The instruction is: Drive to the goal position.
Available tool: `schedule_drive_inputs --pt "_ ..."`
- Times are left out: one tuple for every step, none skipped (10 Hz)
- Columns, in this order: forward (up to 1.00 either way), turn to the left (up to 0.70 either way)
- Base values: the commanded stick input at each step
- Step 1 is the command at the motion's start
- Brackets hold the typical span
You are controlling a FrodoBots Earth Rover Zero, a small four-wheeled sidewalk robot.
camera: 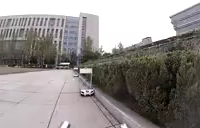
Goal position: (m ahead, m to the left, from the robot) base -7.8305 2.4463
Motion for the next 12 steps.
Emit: schedule_drive_inputs --pt "0.02 0.00" --pt "0.00 0.00" --pt "0.00 0.00" --pt "0.01 0.00" --pt "0.02 0.00" --pt "0.03 0.00" --pt "0.00 0.00" --pt "0.04 0.00" --pt "0.01 0.00" --pt "0.00 0.00" --pt "0.00 0.00" --pt "0.04 0.00"
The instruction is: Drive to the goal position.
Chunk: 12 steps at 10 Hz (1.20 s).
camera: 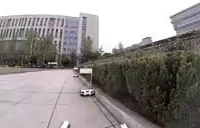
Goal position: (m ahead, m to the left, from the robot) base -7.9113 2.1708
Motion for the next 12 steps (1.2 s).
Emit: schedule_drive_inputs --pt "0.04 0.00" --pt "0.03 0.00" --pt "0.02 0.00" --pt "0.00 0.00" --pt "0.03 0.00" --pt "0.02 0.00" --pt "0.01 0.00" --pt "0.04 0.00" --pt "0.03 0.00" --pt "0.01 0.00" --pt "0.04 0.00" --pt "0.00 0.00"
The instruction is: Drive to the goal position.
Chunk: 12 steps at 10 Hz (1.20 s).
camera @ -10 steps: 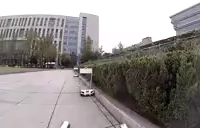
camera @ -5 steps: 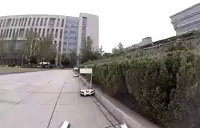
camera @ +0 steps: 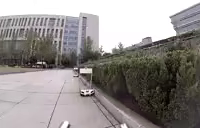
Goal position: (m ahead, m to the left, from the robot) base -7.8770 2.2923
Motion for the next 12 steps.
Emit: schedule_drive_inputs --pt "0.00 0.00" --pt "0.00 0.00" --pt "0.04 0.00" --pt "0.04 0.00" --pt "0.04 0.00" --pt "0.04 0.00" --pt "0.03 0.00" --pt "0.01 0.00" --pt "0.04 0.00" --pt "0.04 0.00" --pt "0.04 0.00" --pt "0.04 0.00"
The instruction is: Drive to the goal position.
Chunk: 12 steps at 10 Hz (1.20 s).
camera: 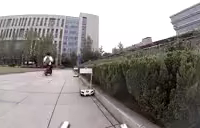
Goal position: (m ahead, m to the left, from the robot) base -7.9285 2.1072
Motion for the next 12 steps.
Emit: schedule_drive_inputs --pt "0.01 0.00" --pt "0.00 0.00" --pt "0.00 0.00" --pt "0.00 0.00" --pt "0.00 0.00" --pt "0.04 0.00" --pt "0.04 0.00" --pt "0.02 0.00" --pt "0.00 0.00" --pt "0.00 0.00" --pt "0.00 0.00" --pt "0.01 0.00"
